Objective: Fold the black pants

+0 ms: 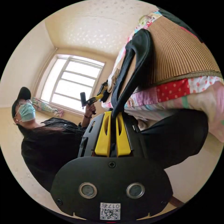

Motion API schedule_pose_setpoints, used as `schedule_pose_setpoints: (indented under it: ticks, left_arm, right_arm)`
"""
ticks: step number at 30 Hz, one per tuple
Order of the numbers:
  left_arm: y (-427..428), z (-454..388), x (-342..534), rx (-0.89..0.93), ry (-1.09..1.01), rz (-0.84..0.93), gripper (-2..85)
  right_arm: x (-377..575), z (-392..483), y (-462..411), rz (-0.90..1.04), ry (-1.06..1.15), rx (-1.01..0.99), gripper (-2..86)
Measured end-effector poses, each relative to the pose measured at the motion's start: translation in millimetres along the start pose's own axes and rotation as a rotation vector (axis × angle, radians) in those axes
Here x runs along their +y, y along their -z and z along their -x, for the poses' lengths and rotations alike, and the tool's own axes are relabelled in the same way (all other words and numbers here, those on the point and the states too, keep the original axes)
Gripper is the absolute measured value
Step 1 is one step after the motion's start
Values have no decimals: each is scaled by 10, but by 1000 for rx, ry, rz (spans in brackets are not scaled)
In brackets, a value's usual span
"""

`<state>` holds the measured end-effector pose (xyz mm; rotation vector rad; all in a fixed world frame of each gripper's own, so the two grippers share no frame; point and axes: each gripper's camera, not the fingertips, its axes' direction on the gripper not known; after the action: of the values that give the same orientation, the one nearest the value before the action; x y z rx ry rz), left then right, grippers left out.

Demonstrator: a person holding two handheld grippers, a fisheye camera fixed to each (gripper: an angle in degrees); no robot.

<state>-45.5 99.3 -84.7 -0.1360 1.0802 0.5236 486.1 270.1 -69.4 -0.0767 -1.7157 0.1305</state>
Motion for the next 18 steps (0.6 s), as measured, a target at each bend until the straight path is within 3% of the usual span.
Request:
schedule_pose_setpoints:
  ticks: [5, 6, 11, 15, 18]
  left_arm:
    - [-602, 806, 106, 40, 237, 135, 93]
    - [-561, 857, 260, 109, 247, 51, 83]
    - [-494, 675, 576, 177, 290, 173, 101]
    - [-173, 345, 527, 430, 250, 96, 140]
    - [24, -47, 217, 498, 93, 78, 155]
  right_arm:
    - [262, -338, 76, 159, -253, 240, 23]
    - [309, -360, 108, 144, -256, 220, 22]
    - [333, 60, 220, 32, -64, 155, 17]
    - [-50, 520, -176, 144, 160, 86, 16]
    - [-402, 709, -761, 292, 271, 55, 18]
